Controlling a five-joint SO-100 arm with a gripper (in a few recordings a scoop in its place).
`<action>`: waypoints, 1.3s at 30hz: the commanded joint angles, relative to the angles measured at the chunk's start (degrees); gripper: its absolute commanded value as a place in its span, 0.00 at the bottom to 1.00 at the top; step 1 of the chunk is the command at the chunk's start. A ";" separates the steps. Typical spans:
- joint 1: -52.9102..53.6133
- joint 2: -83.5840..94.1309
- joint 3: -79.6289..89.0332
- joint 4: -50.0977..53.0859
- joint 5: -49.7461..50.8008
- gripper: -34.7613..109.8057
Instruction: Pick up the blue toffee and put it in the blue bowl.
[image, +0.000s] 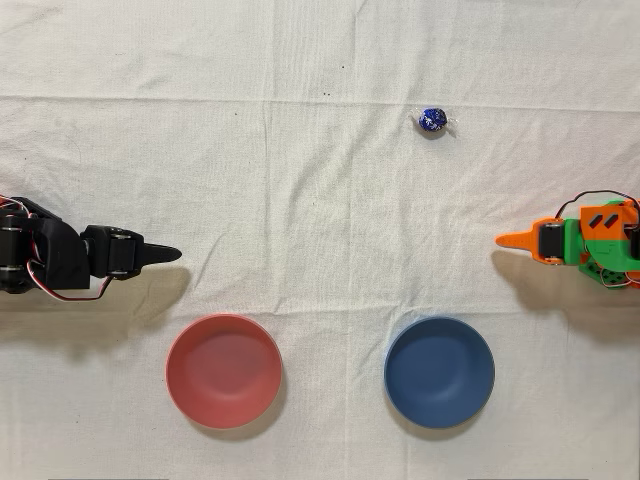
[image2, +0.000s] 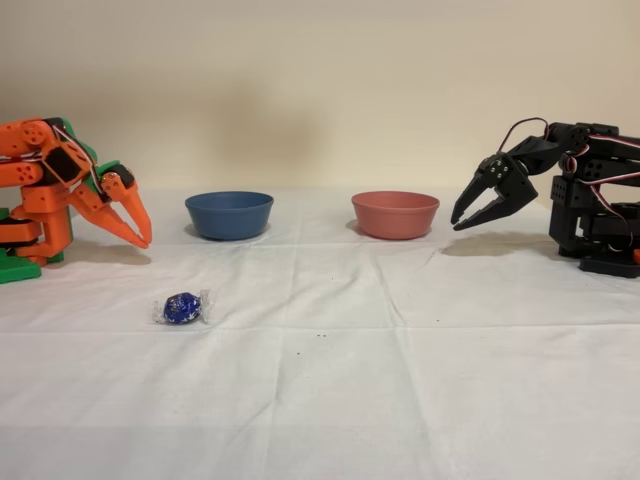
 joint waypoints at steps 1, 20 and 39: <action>-0.26 -0.26 -0.97 0.26 -0.97 0.24; -0.18 -9.14 -6.42 -2.37 -3.96 0.24; 17.67 -50.45 -54.05 4.39 4.75 0.24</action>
